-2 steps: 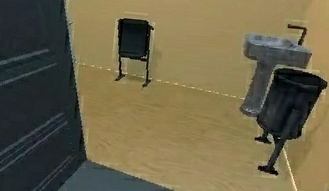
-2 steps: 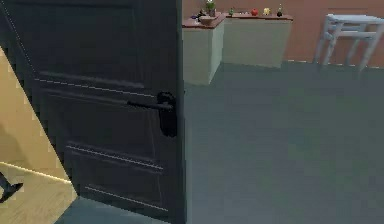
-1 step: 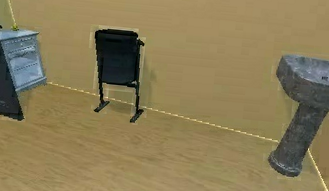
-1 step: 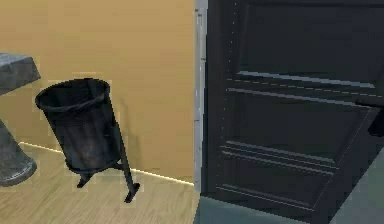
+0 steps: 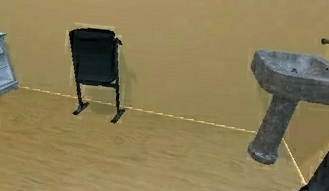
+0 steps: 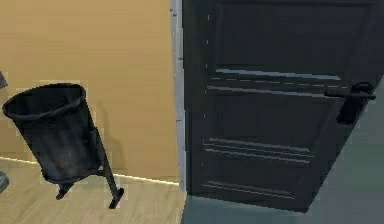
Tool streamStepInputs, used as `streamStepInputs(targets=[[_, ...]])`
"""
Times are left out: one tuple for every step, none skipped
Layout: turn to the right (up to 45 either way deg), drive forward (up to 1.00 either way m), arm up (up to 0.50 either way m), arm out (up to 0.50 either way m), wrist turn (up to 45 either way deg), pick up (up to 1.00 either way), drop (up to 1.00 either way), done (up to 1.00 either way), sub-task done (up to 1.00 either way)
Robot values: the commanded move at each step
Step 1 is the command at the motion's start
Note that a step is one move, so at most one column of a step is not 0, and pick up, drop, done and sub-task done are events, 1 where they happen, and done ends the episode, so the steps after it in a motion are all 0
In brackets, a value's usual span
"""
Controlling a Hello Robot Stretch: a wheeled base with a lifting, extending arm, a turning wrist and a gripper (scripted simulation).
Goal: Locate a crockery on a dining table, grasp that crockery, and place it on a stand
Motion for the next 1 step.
streamStepInputs(targets=[[0.0,0.25,0.00,0.00,0.0,0.00,0.00,0.00,0.00]])
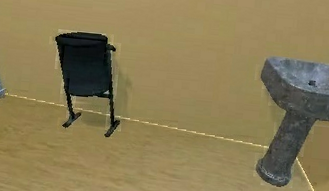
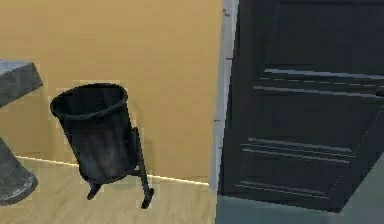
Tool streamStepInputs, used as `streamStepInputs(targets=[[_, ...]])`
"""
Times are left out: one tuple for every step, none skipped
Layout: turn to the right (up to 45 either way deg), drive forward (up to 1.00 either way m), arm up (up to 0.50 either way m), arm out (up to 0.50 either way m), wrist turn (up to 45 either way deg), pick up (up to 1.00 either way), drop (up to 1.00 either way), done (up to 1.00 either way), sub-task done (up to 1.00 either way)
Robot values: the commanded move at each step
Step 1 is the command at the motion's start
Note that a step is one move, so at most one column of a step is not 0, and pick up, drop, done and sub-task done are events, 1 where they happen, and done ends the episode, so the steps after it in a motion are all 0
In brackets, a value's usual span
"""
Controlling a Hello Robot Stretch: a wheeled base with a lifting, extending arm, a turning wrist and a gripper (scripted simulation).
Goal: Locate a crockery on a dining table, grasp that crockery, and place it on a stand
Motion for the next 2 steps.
streamStepInputs(targets=[[-18.0,0.00,0.00,0.00,0.0,0.00,0.00,0.00,0.00],[0.0,0.90,0.00,0.00,0.0,0.00,0.00,0.00,0.00]])
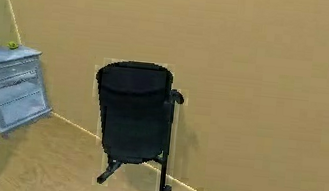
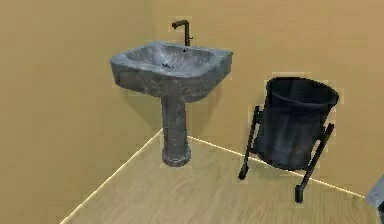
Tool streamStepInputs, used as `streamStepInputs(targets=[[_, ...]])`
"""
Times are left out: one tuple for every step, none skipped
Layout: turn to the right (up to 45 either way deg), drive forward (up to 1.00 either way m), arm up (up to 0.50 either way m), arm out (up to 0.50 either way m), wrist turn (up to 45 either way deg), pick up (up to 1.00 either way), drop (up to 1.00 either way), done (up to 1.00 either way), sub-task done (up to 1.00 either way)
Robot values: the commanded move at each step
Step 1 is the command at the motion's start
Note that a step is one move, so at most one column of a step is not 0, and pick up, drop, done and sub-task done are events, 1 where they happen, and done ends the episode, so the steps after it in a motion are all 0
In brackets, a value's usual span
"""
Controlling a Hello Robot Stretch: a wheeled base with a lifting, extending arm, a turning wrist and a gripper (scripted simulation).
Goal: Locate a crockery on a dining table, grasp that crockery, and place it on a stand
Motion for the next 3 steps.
streamStepInputs(targets=[[-45.0,0.00,0.00,0.00,0.0,0.00,0.00,0.00,0.00],[-18.0,0.00,0.00,0.00,0.0,0.00,0.00,0.00,0.00],[0.0,0.60,0.00,0.00,0.0,0.00,0.00,0.00,0.00]])
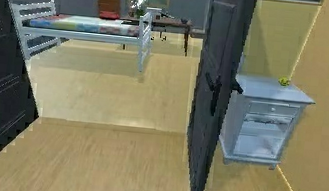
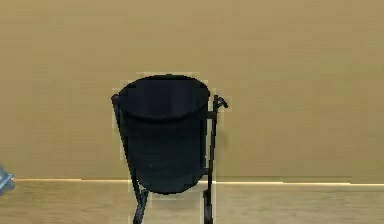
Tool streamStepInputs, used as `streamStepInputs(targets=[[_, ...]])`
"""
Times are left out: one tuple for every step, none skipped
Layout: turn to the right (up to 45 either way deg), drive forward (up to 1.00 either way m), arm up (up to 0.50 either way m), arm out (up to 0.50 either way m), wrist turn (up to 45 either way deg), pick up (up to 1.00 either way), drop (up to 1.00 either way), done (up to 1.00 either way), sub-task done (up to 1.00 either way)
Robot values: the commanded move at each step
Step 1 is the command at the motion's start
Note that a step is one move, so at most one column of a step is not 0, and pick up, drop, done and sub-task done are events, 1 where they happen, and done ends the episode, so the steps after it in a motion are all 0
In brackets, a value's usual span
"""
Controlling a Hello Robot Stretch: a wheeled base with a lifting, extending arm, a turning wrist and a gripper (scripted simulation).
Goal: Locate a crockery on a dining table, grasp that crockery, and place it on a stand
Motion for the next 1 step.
streamStepInputs(targets=[[-30.0,0.00,0.00,0.00,0.0,0.00,0.00,0.00,0.00]])
